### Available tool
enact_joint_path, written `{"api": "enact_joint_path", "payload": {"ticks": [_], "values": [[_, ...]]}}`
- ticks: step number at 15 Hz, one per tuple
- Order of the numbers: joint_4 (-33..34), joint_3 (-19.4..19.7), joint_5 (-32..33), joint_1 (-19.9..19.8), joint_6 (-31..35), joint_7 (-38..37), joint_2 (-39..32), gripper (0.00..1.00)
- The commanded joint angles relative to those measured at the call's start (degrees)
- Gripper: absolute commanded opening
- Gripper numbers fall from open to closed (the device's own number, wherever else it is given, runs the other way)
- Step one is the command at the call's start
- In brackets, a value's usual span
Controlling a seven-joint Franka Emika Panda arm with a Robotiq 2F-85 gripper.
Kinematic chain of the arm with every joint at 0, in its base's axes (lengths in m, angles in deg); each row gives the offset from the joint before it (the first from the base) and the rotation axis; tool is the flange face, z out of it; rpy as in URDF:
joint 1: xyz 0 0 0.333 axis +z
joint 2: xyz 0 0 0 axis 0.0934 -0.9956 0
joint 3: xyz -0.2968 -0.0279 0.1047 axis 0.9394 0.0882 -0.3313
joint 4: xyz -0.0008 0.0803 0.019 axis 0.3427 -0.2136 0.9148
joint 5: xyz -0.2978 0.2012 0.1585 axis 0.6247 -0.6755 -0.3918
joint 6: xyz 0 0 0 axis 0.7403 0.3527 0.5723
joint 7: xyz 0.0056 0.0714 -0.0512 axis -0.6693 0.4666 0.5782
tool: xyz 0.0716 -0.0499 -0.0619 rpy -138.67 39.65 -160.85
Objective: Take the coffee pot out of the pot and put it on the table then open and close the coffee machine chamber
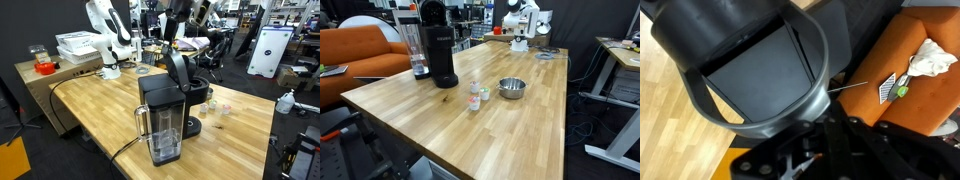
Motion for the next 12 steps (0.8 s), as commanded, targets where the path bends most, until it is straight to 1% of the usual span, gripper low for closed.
{"api": "enact_joint_path", "payload": {"ticks": [1, 5, 12], "values": [[1.18, 0.26, 2.36, -0.32, -0.63, -1.49, -0.56, 0.00], [0.21, 1.13, 3.44, -1.17, -0.45, -2.51, 0.26, 0.00], [-3.19, 2.65, 3.30, -3.40, -0.50, -5.52, 2.18, 0.00]]}}
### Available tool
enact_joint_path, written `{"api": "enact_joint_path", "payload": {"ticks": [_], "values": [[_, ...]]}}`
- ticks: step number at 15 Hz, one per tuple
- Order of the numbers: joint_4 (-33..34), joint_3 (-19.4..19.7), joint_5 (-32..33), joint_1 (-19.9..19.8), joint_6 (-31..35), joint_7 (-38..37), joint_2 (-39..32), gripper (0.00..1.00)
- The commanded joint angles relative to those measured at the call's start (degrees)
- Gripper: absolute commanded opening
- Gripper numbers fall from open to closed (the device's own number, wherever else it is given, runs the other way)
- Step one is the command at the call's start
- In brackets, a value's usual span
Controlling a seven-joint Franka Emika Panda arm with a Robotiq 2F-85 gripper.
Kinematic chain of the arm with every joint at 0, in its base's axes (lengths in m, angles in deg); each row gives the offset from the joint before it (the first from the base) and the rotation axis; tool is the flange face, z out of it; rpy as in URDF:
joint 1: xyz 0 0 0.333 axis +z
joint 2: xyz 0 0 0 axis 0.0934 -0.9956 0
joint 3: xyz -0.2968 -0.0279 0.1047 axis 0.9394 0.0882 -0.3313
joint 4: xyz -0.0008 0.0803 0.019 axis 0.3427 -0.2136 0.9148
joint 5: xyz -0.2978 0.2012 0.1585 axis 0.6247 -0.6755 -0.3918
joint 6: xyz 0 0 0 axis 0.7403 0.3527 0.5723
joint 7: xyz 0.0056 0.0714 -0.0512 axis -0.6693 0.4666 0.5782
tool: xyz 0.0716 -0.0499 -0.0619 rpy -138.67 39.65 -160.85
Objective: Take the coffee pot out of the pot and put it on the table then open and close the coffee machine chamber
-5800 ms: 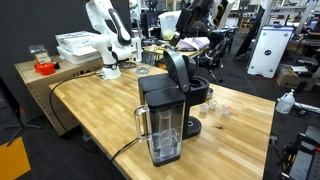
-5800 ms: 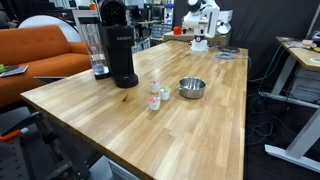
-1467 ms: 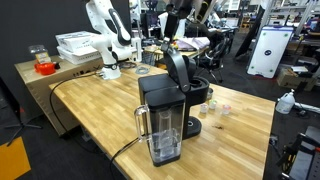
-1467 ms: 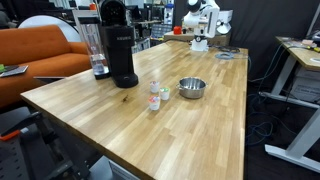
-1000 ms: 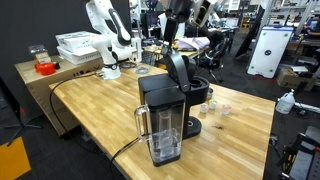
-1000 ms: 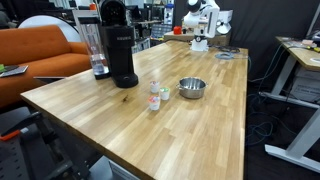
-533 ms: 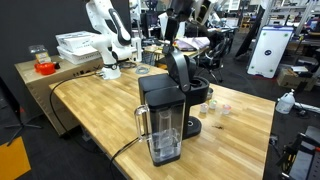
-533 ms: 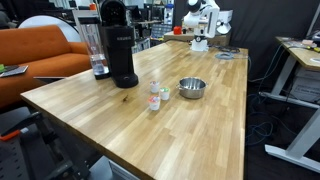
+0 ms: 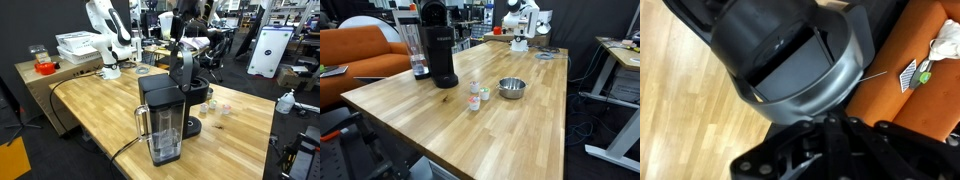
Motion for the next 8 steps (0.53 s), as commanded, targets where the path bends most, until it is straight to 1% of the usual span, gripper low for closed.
{"api": "enact_joint_path", "payload": {"ticks": [1, 8], "values": [[-3.44, 1.14, 1.84, -1.29, -0.33, -1.81, 1.74, 0.00], [-9.53, 3.41, 3.66, -3.04, -1.34, -4.84, 3.49, 0.00]]}}
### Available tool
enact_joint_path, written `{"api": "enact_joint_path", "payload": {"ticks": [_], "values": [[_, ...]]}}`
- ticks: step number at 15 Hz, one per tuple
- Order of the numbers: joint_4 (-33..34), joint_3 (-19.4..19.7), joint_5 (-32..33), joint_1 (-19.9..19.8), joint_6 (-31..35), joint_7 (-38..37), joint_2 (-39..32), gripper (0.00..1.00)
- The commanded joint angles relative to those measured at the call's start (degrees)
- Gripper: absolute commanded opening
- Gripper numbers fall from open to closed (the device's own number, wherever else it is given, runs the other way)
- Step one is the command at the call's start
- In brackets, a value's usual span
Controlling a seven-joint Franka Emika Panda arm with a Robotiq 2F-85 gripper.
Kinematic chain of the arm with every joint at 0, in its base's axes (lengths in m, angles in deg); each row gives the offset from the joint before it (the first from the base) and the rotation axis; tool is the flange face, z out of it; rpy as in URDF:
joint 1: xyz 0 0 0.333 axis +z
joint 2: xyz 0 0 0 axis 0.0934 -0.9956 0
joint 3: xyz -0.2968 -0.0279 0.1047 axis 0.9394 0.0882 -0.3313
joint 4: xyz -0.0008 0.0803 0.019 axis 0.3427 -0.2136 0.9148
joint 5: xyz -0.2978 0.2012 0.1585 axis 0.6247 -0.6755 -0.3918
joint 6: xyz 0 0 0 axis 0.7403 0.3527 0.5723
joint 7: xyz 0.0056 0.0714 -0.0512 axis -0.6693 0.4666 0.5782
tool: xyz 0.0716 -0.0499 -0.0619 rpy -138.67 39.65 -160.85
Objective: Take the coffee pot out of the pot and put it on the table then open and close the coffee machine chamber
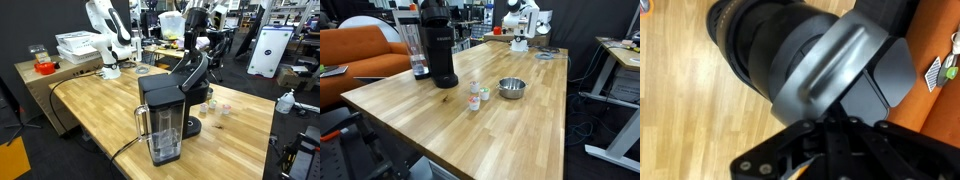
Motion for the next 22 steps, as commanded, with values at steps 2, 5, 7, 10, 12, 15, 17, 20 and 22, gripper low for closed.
{"api": "enact_joint_path", "payload": {"ticks": [2, 5, 7, 10, 12, 15, 17, 20, 22], "values": [[-4.31, 0.85, 1.58, -0.63, -1.21, -3.07, 3.28, 0.00], [-6.00, 1.34, 1.29, -0.73, -1.60, -3.92, 4.59, 0.00], [-7.16, 1.56, 0.69, -0.86, -1.51, -4.03, 5.34, 0.00], [-9.97, 2.03, -2.17, -1.67, -0.05, -3.47, 5.58, 0.00], [-12.49, 2.72, -4.16, -2.40, 0.87, -3.80, 5.31, 0.00], [-16.16, 3.92, -6.78, -3.68, 1.93, -4.07, 4.81, 0.00], [-17.00, 4.51, -9.64, -4.12, 2.12, -4.00, 5.14, 0.00], [-17.60, 5.12, -11.26, -4.11, 2.40, -3.87, 5.78, 0.00], [-17.93, 5.44, -11.36, -4.11, 2.80, -3.84, 6.58, 0.00]]}}
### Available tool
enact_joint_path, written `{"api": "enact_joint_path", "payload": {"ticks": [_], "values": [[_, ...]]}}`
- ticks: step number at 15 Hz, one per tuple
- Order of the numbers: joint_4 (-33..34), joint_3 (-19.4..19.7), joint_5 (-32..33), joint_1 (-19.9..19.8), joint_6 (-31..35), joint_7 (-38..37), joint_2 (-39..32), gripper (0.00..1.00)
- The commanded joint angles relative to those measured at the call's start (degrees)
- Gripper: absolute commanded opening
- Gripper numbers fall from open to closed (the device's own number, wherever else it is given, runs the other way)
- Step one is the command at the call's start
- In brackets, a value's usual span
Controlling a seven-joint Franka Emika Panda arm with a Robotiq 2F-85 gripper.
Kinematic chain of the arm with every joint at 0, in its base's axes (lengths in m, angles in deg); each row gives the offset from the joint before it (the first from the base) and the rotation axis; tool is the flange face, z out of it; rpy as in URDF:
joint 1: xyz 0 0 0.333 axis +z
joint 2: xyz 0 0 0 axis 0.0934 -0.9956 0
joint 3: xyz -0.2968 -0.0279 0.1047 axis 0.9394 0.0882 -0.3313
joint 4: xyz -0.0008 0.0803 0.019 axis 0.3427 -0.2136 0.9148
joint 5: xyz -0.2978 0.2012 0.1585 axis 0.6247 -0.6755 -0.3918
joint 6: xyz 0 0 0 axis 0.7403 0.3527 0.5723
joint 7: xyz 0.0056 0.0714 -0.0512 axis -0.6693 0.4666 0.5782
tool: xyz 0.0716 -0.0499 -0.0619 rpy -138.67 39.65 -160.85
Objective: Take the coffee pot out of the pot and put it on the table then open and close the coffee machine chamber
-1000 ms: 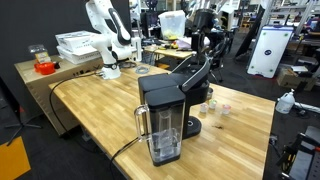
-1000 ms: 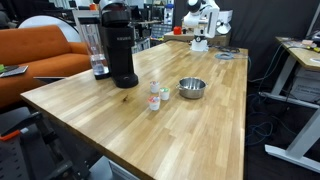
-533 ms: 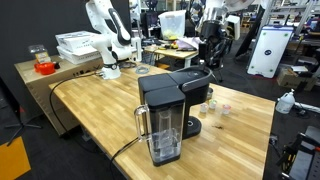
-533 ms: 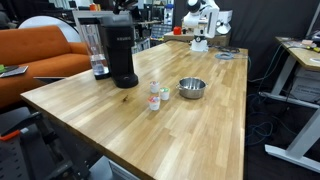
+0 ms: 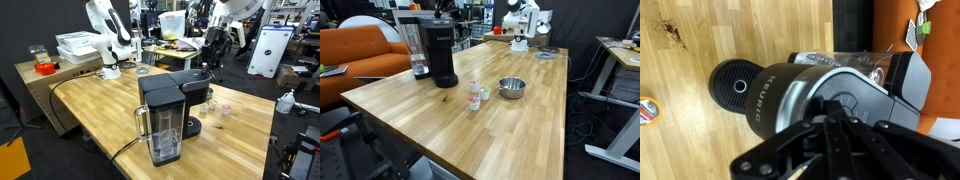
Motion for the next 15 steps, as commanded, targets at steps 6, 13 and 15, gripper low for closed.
{"api": "enact_joint_path", "payload": {"ticks": [6, 13, 15], "values": [[-6.34, 2.52, -0.89, -0.78, 5.60, -0.53, 6.58, 0.00], [-16.67, 5.70, -4.95, -2.01, 10.61, 0.56, 14.13, 0.00], [-20.61, 7.23, -5.81, -2.60, 12.82, 0.41, 17.03, 0.00]]}}
